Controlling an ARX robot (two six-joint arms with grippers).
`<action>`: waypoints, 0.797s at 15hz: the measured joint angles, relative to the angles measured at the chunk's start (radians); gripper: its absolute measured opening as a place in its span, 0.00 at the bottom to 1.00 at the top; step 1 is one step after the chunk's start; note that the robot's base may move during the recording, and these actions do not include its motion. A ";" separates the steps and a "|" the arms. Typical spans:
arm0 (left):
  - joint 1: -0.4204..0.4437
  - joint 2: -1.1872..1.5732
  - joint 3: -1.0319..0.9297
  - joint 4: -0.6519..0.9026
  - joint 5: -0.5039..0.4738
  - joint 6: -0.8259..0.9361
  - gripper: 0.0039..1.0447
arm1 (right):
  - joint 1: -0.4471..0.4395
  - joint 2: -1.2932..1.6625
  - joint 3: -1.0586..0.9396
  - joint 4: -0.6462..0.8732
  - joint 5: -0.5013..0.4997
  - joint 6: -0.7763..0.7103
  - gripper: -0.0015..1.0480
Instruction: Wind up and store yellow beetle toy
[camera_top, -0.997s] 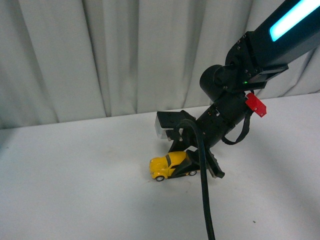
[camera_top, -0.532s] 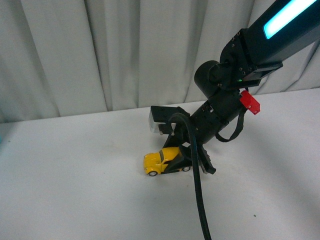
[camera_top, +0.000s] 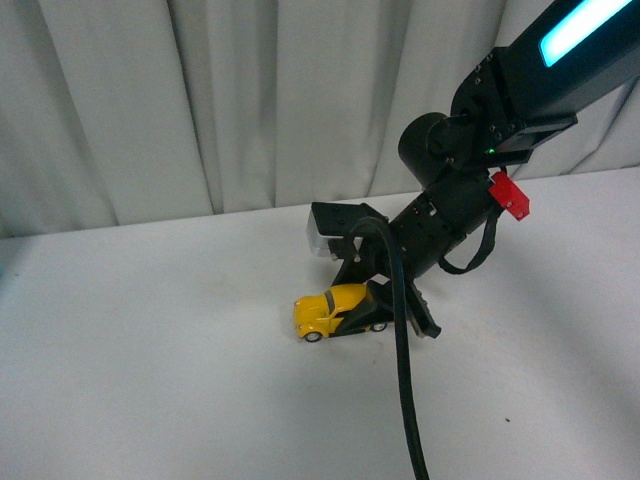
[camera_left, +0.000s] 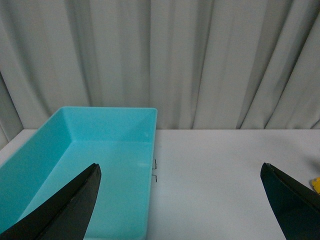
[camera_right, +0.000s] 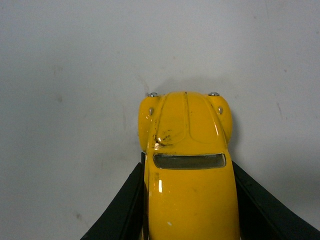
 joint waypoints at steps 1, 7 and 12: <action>0.000 0.000 0.000 0.000 0.000 0.000 0.94 | -0.018 -0.002 -0.009 0.000 -0.003 -0.021 0.40; 0.000 0.000 0.000 0.000 0.000 0.000 0.94 | -0.112 -0.051 -0.114 0.005 -0.016 -0.122 0.40; 0.000 0.000 0.000 0.000 0.000 0.000 0.94 | -0.216 -0.060 -0.150 -0.027 -0.041 -0.211 0.40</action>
